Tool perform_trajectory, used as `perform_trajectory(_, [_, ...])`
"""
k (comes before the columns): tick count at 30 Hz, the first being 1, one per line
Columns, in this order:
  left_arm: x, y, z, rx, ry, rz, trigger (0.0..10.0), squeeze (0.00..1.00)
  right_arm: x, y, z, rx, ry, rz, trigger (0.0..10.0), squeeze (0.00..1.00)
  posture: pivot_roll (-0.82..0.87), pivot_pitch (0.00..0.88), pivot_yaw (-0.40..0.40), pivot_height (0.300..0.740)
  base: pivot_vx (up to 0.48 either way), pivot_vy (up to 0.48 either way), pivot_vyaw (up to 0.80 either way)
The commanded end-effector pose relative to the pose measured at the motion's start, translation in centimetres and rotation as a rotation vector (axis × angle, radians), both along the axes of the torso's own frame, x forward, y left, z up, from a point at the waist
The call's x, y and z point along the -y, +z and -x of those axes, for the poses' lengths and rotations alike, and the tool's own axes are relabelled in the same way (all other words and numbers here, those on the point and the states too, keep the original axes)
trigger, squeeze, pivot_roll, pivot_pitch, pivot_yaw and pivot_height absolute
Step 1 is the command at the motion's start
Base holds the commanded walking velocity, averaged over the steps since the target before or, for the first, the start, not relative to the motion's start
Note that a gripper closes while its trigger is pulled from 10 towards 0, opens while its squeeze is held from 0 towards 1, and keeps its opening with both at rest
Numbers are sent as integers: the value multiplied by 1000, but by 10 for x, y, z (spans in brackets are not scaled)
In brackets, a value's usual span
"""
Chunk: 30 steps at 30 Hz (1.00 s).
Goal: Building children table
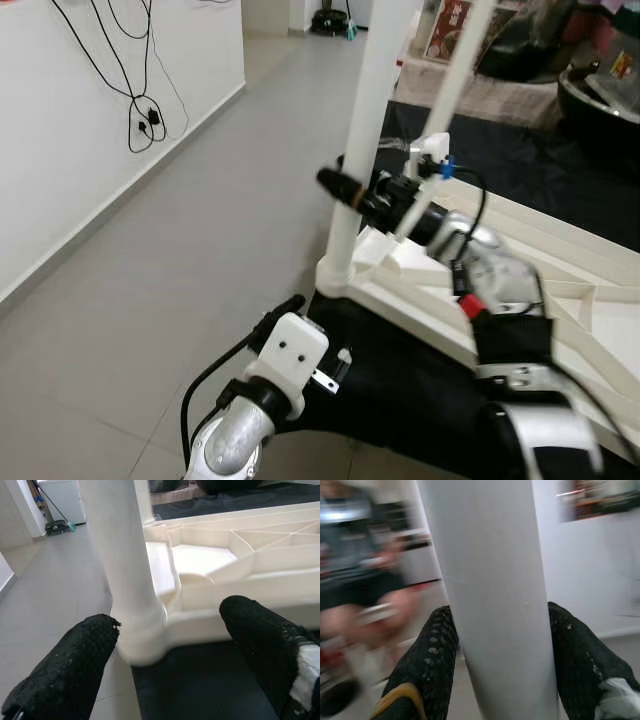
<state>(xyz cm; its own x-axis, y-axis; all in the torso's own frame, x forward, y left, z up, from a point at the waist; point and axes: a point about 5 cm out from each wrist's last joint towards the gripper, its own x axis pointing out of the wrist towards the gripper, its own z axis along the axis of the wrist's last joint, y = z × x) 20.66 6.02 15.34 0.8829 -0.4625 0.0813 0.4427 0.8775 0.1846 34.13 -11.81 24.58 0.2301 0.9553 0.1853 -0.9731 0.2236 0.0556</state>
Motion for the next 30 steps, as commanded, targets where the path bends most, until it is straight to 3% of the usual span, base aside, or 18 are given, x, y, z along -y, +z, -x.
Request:
perform_trajectory(1, [1,-3,0,-8,-4,-11,10000,0,-14,2,2,-5,133,5,10000,0,142,105,-87,740,0,0,0])
perform_trajectory(7, [0,-3,0,-7,1,-10,10000,0,-25,8,-7,24,181,6,9647,0,146,106,-87,740,0,0,0])
perform_trajectory(8, [0,-3,1,-8,2,-10,10000,0,-30,11,-12,41,158,6,0,0,149,109,-92,740,0,0,0])
perform_trajectory(13, [-1,-3,1,-10,8,-8,10000,0,-34,15,-22,74,44,-23,0,0,144,113,-92,740,0,0,0])
perform_trajectory(15, [-1,-3,1,-10,8,-8,10000,0,-32,14,-21,72,50,-24,0,0,144,113,-92,740,0,0,0])
perform_trajectory(16, [0,-3,1,-11,7,-7,10000,0,-29,12,-24,74,-28,-19,0,0,144,113,-92,740,0,0,0])
perform_trajectory(18, [-1,-4,2,-12,7,-6,10000,0,-24,8,-33,48,-228,-9,0,0,138,110,-90,740,0,0,0])
perform_trajectory(19, [0,-4,2,-12,5,-6,10000,0,-19,4,-42,20,-396,17,0,0,138,110,-90,740,0,0,0])
perform_trajectory(20, [0,-4,2,-12,5,-6,10000,0,-19,4,-42,20,-396,17,0,0,138,110,-90,740,0,0,0])
perform_trajectory(21, [0,-4,2,-13,4,-6,10000,0,-11,-2,-50,-10,-562,55,0,0,137,107,-89,740,0,0,0])
perform_trajectory(22, [0,-4,2,-13,4,-6,10000,0,-11,-2,-50,-10,-562,55,0,0,137,107,-89,740,0,0,0])
perform_trajectory(23, [0,-4,2,-13,3,-7,10000,0,-6,-5,-55,-26,-668,82,0,0,137,107,-89,740,0,0,0])
perform_trajectory(25, [0,-4,2,-13,0,-8,10000,0,27,-23,-66,-138,-1093,162,0,0,135,98,-84,740,0,0,0])
perform_trajectory(26, [0,-5,2,-12,-2,-9,10000,0,55,-34,-65,-246,-1412,174,0,0,139,96,-86,740,0,0,0])
perform_trajectory(27, [0,-5,2,-12,-2,-9,10000,0,55,-34,-65,-246,-1412,174,0,0,139,96,-86,740,0,0,0])
perform_trajectory(30, [0,-5,2,-12,-3,-11,10000,0,68,-40,-59,-334,-1587,123,0,0,142,93,-86,740,0,0,0])
